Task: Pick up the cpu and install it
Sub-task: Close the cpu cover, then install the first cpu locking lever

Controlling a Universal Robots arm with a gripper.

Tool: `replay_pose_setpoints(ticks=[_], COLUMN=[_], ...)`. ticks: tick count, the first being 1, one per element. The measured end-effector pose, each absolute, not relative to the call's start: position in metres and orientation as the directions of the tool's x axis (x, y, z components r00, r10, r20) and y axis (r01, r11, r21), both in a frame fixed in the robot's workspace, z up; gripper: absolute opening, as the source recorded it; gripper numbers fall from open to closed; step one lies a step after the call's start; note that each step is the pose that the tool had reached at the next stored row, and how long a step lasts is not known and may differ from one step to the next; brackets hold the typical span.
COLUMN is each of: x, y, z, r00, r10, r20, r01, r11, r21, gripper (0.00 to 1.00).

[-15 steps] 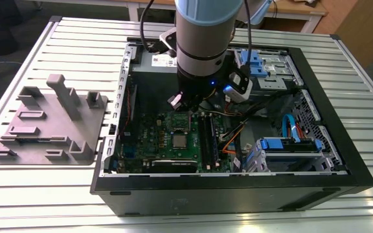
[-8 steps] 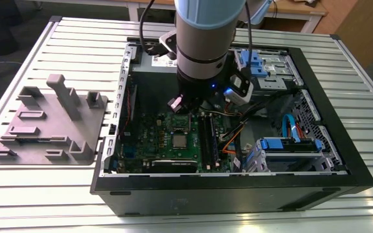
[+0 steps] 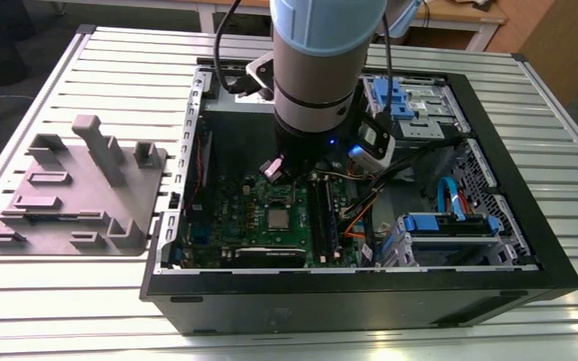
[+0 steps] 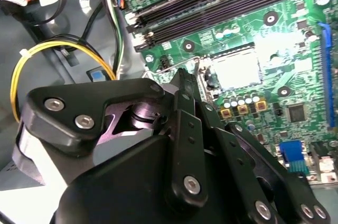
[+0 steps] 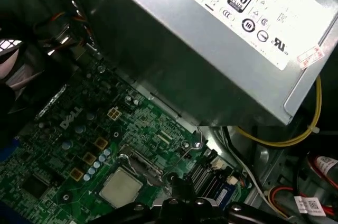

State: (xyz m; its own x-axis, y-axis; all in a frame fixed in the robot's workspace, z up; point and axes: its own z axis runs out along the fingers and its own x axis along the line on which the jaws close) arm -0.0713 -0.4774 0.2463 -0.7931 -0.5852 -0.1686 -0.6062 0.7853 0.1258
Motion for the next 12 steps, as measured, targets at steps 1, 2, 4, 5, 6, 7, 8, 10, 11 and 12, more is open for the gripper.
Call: replay_pose_setpoints(ticks=[1,2,4,5,6,7,8,10,11,12], x=[-0.0713,-0.0714,-0.0713,-0.0714,-0.0714,-0.0714,-0.0714,-0.0714,-0.0714,-0.0714], y=[-0.4792,-0.4808,-0.4837,-0.4849,-0.4858,-0.4867,-0.4873,-0.4877,-0.4881,-0.4885], z=[0.2463,0.2463,0.2463,0.2463,0.2463,0.2463,0.2463,0.2463,0.2463,0.2463], r00=[-0.793,-0.793,-0.793,-0.793,-0.793,-0.793,-0.793,-0.793,-0.793,-0.793], r10=[-0.585,-0.585,-0.585,-0.585,-0.585,-0.585,-0.585,-0.585,-0.585,-0.585], r20=[-0.169,-0.168,-0.168,-0.169,-0.169,-0.169,-0.169,-0.169,-0.169,-0.169], r01=[-0.606,-0.606,-0.606,-0.606,-0.606,-0.606,-0.606,-0.606,-0.606,-0.606], r11=[0.785,0.785,0.785,0.785,0.785,0.785,0.785,0.785,0.785,0.785], r21=[0.126,0.126,0.126,0.126,0.126,0.126,0.126,0.126,0.126,0.126], gripper=[0.11,0.11,0.11,0.11,0.11,0.11,0.11,0.11,0.11,0.11])
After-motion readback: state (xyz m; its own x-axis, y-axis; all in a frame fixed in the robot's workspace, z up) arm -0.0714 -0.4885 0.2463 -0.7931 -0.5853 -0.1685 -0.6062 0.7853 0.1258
